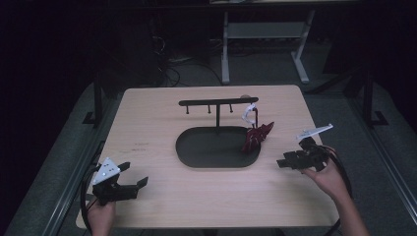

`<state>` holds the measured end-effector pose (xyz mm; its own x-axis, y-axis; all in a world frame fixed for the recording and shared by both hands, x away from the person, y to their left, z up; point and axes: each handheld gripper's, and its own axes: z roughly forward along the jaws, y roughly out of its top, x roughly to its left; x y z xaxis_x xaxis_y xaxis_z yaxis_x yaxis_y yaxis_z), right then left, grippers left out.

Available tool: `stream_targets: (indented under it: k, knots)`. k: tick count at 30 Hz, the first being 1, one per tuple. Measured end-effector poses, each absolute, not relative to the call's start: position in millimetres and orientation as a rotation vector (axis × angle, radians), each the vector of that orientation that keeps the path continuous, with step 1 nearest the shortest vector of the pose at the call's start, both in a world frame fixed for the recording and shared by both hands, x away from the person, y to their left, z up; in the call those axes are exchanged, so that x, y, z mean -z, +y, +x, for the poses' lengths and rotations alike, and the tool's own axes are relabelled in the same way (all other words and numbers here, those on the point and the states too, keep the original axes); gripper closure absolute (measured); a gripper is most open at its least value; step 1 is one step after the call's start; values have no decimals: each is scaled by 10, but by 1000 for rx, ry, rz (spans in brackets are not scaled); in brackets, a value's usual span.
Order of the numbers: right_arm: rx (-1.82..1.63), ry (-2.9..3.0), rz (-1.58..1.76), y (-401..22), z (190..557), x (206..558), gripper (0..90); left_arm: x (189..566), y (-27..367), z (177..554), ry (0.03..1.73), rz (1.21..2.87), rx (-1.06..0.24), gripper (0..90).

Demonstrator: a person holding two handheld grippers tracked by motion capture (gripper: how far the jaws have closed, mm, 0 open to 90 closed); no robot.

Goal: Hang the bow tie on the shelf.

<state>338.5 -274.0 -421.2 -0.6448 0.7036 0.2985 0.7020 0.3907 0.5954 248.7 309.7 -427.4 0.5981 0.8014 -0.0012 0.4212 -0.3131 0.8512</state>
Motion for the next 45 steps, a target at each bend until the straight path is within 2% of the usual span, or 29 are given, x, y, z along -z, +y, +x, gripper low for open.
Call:
stream_targets:
  k: [45]
  knots:
    - [-1224,2529,1375,-2931,2809,4556,450,4285,3073,2491,971,1948,-538,130]
